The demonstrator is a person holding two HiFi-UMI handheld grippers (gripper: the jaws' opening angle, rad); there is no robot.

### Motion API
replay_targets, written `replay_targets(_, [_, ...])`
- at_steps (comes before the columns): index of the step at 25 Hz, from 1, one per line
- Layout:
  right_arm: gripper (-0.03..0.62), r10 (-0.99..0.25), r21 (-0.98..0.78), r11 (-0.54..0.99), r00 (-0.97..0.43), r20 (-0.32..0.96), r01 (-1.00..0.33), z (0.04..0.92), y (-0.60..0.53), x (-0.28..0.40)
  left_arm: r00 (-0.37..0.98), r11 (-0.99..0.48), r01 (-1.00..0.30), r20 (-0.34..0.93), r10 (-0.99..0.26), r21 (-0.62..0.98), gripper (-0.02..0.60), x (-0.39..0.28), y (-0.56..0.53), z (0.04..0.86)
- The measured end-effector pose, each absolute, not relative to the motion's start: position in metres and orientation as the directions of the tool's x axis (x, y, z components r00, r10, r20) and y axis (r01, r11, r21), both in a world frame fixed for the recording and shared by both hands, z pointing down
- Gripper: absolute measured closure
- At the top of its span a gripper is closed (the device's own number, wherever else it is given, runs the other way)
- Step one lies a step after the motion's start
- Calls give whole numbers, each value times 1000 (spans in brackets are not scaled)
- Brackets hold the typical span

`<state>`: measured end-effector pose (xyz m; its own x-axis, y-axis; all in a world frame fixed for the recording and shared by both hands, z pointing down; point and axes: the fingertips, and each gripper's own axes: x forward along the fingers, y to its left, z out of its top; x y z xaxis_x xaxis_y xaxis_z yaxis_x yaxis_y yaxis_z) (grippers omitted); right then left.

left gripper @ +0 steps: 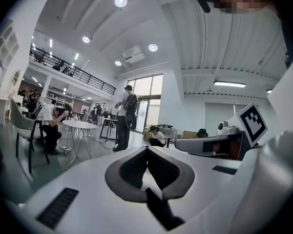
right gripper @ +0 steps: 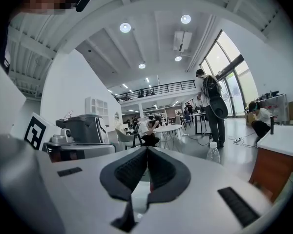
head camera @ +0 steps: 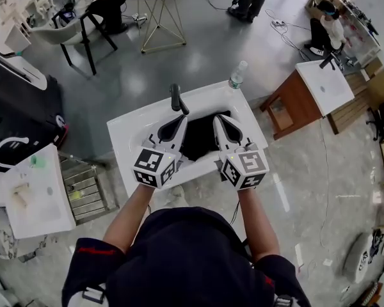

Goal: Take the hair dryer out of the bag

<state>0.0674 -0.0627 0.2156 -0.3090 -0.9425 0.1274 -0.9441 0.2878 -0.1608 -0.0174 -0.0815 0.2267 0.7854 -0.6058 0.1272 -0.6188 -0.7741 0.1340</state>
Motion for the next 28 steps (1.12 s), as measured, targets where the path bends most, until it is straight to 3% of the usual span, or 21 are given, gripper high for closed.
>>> replay_targets(14, [560, -919, -163, 252, -289, 269, -954, 273, -80, 51, 822, -809, -564, 201, -532, 165, 569, -36, -108, 282])
replay_targets(28, [560, -839, -207, 295, -357, 411, -933, 355, -93, 58, 800, -796, -570, 359, -481, 205, 569, -38, -101, 370])
